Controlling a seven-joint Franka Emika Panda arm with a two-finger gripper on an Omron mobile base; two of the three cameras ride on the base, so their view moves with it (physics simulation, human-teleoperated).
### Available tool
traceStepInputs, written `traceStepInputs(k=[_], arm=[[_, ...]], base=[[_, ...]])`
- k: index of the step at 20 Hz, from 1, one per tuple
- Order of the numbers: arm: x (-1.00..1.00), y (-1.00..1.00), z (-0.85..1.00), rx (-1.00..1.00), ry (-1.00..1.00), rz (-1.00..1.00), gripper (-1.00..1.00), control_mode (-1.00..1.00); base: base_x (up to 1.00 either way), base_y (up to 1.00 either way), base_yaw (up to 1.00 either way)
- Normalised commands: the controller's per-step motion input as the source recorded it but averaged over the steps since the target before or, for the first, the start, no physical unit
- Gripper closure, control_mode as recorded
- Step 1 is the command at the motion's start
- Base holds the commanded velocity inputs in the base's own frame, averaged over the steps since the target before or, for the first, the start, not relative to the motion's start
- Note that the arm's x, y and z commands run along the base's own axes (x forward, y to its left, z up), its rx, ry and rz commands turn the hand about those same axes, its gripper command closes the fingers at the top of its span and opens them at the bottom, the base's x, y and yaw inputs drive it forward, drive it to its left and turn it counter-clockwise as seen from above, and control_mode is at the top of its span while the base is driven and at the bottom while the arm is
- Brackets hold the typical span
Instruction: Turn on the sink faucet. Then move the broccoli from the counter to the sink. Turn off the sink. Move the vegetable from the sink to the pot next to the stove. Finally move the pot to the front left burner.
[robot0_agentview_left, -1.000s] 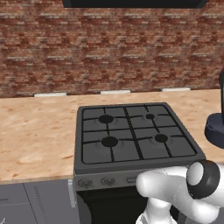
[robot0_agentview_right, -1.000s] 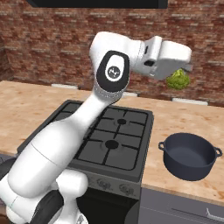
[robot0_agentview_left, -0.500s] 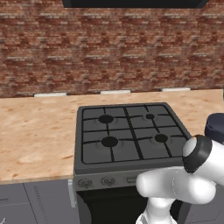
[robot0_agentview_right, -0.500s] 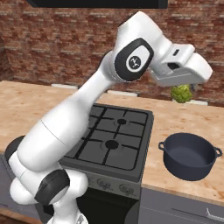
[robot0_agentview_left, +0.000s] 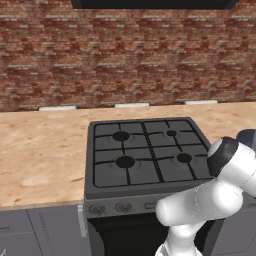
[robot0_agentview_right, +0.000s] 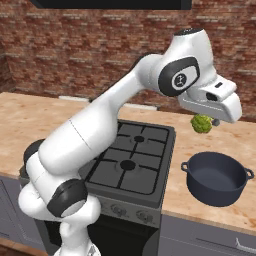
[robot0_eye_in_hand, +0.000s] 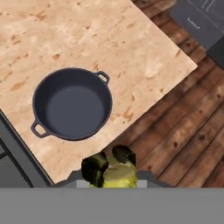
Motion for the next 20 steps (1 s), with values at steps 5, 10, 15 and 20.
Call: traceStepInputs(k=[5, 10, 15, 20], arm=[[0.36, -0.02, -0.45, 0.08, -0.01, 0.02, 1.0, -1.0], [0.44, 0.0, -0.56, 0.04, 0.0, 0.03, 1.0, -1.0], [0.39, 0.0, -0.66, 0.03, 0.0, 0.05, 1.0, -1.0], [0.25, -0.14, -0.5, 0.07, 0.0, 0.07, 1.0, -1.0]], base=[[0.0, 0.0, 0.0], [0.0, 0.0, 0.0], [0.0, 0.0, 0.0], [0.0, 0.0, 0.0]])
